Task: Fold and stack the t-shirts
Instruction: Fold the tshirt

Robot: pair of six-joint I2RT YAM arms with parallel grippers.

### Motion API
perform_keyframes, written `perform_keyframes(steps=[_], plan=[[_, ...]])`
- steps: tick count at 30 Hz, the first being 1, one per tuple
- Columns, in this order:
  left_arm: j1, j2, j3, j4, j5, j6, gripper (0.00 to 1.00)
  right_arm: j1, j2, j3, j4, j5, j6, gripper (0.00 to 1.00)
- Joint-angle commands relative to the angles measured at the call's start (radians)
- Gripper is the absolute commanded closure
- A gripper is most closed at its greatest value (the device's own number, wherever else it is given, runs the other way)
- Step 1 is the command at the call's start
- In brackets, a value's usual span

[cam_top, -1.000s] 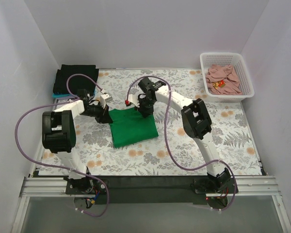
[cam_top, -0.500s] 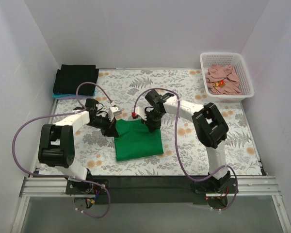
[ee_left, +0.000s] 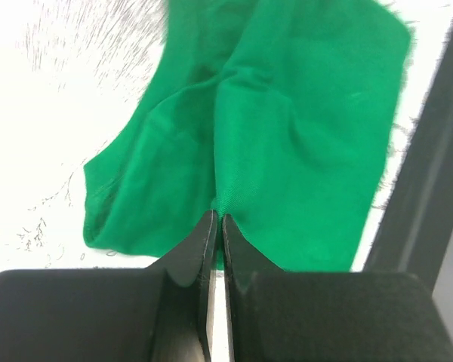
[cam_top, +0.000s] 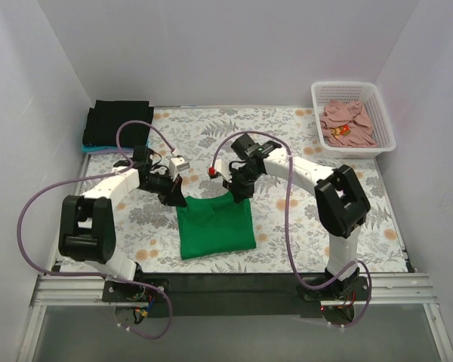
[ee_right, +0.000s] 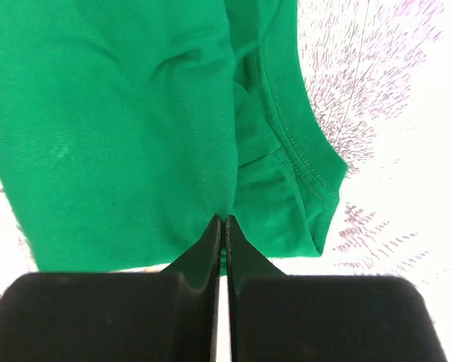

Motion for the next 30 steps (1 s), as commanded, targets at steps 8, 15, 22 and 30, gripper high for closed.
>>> perform_keyframes(steps=[8, 15, 22, 30], plan=[[0.0, 0.138, -0.029, 0.173, -0.127, -0.046, 0.95, -0.004, 0.155, 0.021, -0.002, 0.0, -0.003, 0.99], [0.0, 0.096, -0.052, 0.133, -0.135, 0.037, 0.86, 0.004, 0.122, -0.024, -0.008, -0.04, 0.024, 0.99], [-0.01, -0.107, -0.129, 0.207, 0.088, 0.037, 0.33, 0.011, 0.042, -0.061, -0.006, -0.123, 0.129, 0.83], [-0.132, -0.08, -0.095, 0.324, 0.08, 0.035, 0.36, -0.151, 0.046, 0.112, -0.011, -0.273, 0.271, 0.53]])
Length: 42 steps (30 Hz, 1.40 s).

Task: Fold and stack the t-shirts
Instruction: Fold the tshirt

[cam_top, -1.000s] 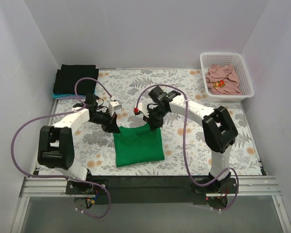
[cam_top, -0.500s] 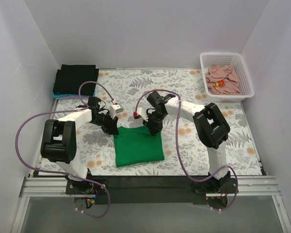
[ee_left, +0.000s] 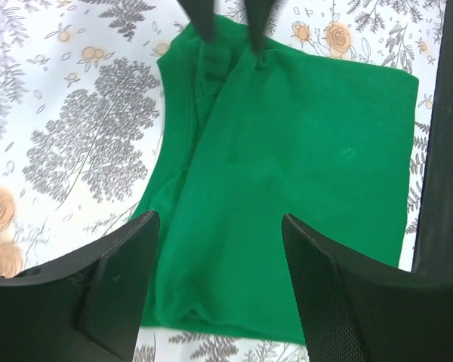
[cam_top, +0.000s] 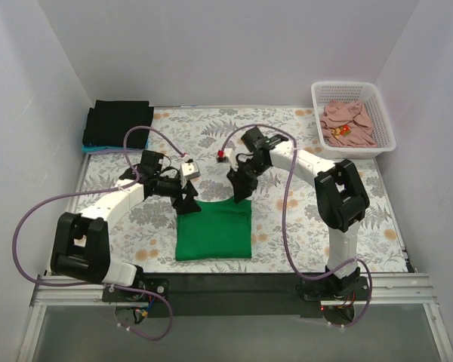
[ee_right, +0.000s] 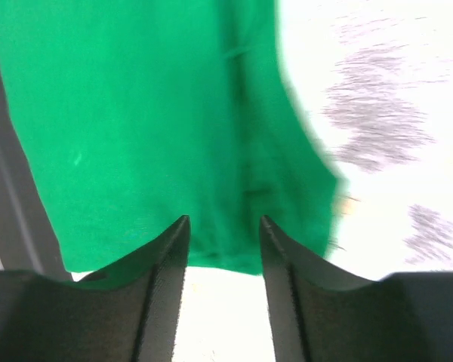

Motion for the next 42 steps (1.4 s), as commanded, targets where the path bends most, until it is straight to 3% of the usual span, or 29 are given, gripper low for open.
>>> perform_keyframes(steps=[1, 4, 7, 13, 23, 27, 28, 30, 31, 42], plan=[[-0.021, 0.063, 0.042, 0.047, 0.046, 0.039, 0.37, -0.096, -0.023, 0.132, 0.0, -0.121, 0.115, 0.6], [-0.064, 0.116, 0.053, 0.068, 0.032, 0.102, 0.39, -0.098, 0.057, 0.207, 0.005, -0.18, 0.201, 0.75], [-0.098, 0.179, 0.08, 0.055, 0.012, 0.154, 0.43, -0.096, 0.143, 0.27, 0.006, -0.261, 0.273, 0.79], [-0.156, 0.242, 0.119, 0.036, -0.02, 0.209, 0.5, -0.093, 0.24, 0.306, 0.023, -0.339, 0.33, 0.8], [-0.199, 0.265, 0.128, 0.001, -0.028, 0.208, 0.73, -0.047, 0.3, 0.283, 0.04, -0.402, 0.353, 0.81], [-0.207, 0.265, 0.12, -0.011, -0.041, 0.205, 0.75, -0.03, 0.315, 0.289, 0.054, -0.41, 0.36, 0.81], [-0.207, 0.267, 0.117, -0.011, -0.044, 0.203, 0.78, -0.023, 0.32, 0.292, 0.055, -0.413, 0.365, 0.81], [-0.21, 0.265, 0.119, -0.011, -0.055, 0.195, 0.97, -0.015, 0.332, 0.294, 0.06, -0.419, 0.368, 0.81], [-0.21, 0.262, 0.119, -0.011, -0.058, 0.191, 1.0, -0.006, 0.338, 0.295, 0.063, -0.419, 0.368, 0.81], [-0.234, 0.068, 0.116, -0.008, -0.132, 0.122, 1.0, 0.037, 0.429, 0.269, 0.094, -0.435, 0.385, 0.82]])
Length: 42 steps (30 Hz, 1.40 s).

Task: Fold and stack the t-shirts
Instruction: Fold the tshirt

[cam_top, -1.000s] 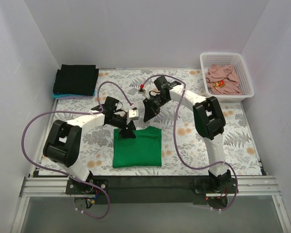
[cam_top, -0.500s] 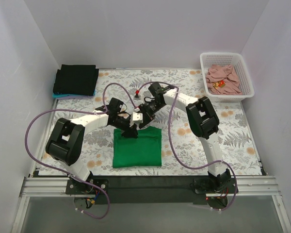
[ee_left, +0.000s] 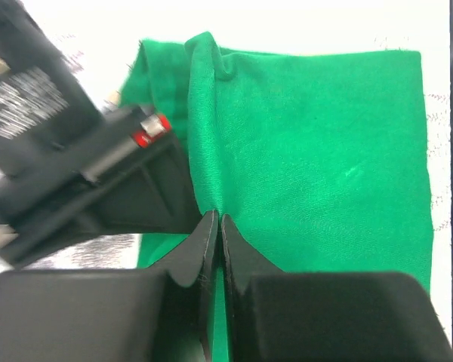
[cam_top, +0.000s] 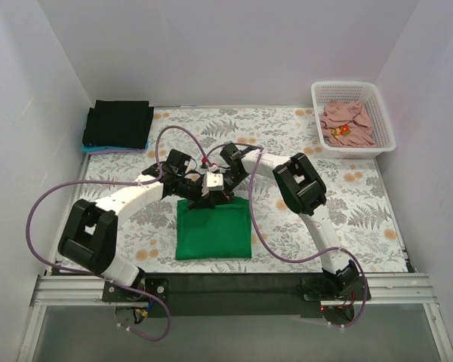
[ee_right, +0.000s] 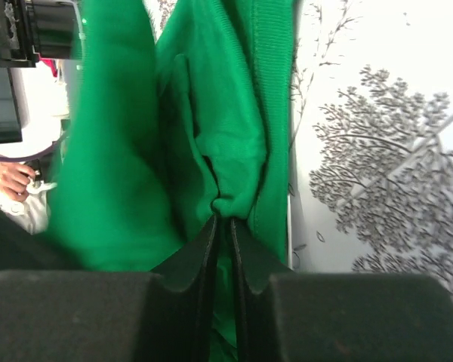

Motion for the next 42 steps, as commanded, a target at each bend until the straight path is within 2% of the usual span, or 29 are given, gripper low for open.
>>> perform_keyframes(steps=[1, 6, 11, 17, 28, 33, 42], plan=[[-0.006, -0.087, 0.019, 0.007, -0.032, -0.012, 1.0, 0.01, 0.001, -0.015, 0.021, -0.032, 0.008, 0.82], [-0.006, -0.089, 0.042, 0.056, -0.07, -0.038, 1.0, 0.019, -0.007, -0.051, 0.028, -0.048, 0.002, 0.82], [0.003, -0.046, 0.046, 0.177, -0.139, -0.036, 1.0, 0.022, -0.022, -0.057, 0.028, -0.046, -0.001, 0.82], [0.007, -0.008, 0.048, 0.285, -0.156, -0.076, 1.0, 0.022, -0.027, -0.058, 0.025, -0.046, -0.001, 0.81], [0.009, -0.088, -0.024, 0.227, -0.079, -0.038, 1.0, -0.023, -0.105, 0.115, -0.027, 0.099, -0.007, 0.78], [0.009, -0.095, -0.024, 0.219, -0.076, -0.036, 1.0, -0.024, -0.102, 0.094, -0.033, 0.089, -0.024, 0.76], [0.009, -0.083, 0.008, 0.214, -0.085, -0.024, 1.0, -0.02, -0.004, 0.049, -0.03, 0.072, -0.056, 0.81]])
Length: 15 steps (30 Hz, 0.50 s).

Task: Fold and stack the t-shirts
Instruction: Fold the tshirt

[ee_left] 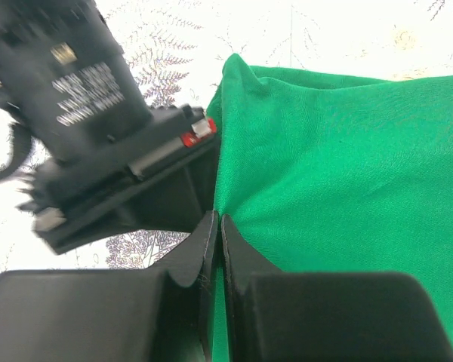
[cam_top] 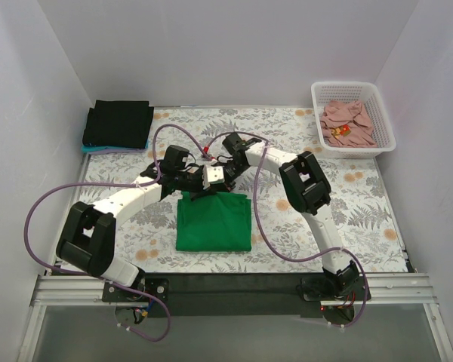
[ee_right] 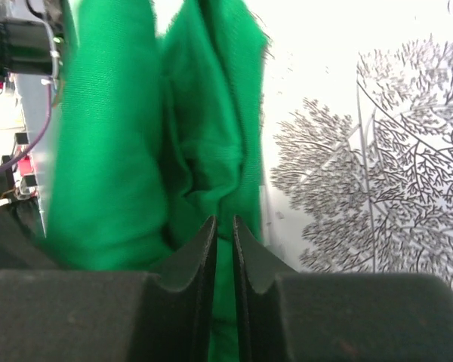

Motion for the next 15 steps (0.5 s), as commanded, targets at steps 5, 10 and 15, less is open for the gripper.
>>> perform_keyframes(steps=[5, 10, 15], plan=[[0.005, -0.025, 0.054, 0.008, -0.006, 0.041, 1.0, 0.014, 0.052, -0.039, -0.018, -0.029, -0.038, 0.82], [0.007, -0.004, 0.079, 0.053, -0.05, 0.075, 1.0, 0.022, 0.035, -0.07, -0.017, -0.046, -0.048, 0.82], [0.01, 0.03, 0.062, 0.056, -0.054, 0.114, 1.0, 0.022, 0.027, -0.065, -0.018, -0.029, -0.05, 0.82]])
